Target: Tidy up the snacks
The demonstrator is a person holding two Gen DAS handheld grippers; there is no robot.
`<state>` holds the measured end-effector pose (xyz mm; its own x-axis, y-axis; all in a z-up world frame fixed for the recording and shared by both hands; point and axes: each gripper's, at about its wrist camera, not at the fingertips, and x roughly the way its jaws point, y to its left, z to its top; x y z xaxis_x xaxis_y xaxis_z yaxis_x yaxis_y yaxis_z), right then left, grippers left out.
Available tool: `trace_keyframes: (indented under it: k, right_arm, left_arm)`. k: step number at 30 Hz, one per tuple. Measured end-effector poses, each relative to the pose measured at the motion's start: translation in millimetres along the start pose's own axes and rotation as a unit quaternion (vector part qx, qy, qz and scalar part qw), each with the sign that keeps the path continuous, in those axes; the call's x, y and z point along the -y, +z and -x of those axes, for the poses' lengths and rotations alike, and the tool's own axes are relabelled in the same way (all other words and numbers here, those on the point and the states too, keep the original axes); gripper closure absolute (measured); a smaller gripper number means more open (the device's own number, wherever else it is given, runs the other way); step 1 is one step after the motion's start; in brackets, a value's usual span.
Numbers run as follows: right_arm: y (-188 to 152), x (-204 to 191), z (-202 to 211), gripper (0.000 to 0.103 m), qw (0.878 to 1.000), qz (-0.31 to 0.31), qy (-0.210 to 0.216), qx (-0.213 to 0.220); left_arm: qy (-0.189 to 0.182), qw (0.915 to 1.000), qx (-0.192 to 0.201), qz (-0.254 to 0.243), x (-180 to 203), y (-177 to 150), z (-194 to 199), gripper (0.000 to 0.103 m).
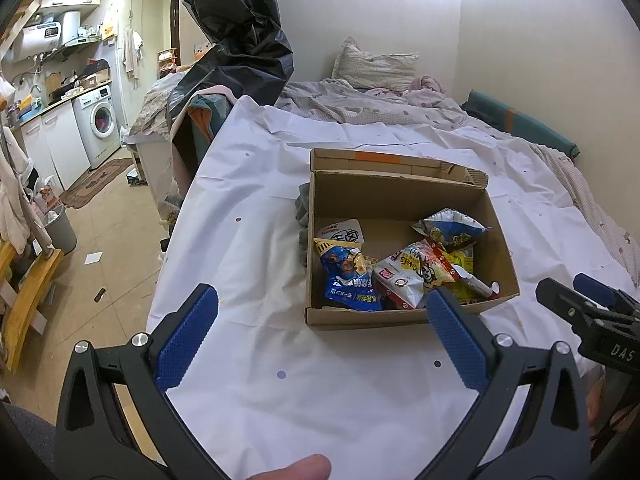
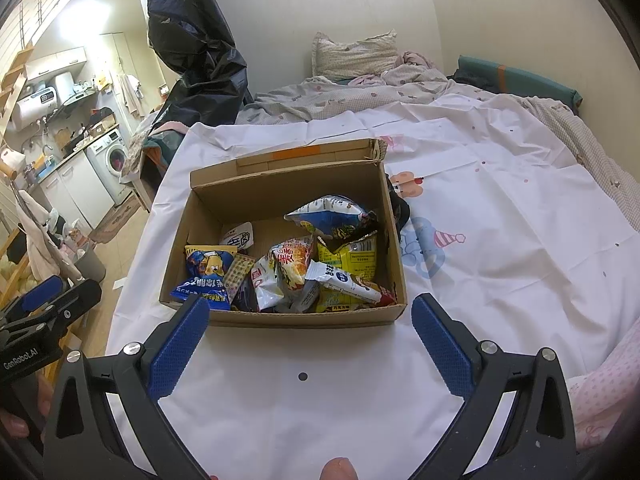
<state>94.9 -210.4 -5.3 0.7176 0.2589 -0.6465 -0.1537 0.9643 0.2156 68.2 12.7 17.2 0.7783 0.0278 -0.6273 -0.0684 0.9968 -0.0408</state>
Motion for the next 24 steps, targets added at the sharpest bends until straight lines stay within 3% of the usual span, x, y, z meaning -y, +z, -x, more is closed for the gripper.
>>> trace_keyframes:
  k: [24]
  right_arm:
    - [1.0,0.5,0.7,0.000,1.000,0.006,-0.004,0.004]
  left_arm:
    - [-0.005,1.0000,0.001,-0.002,3.3,0.3,2.5,0.000]
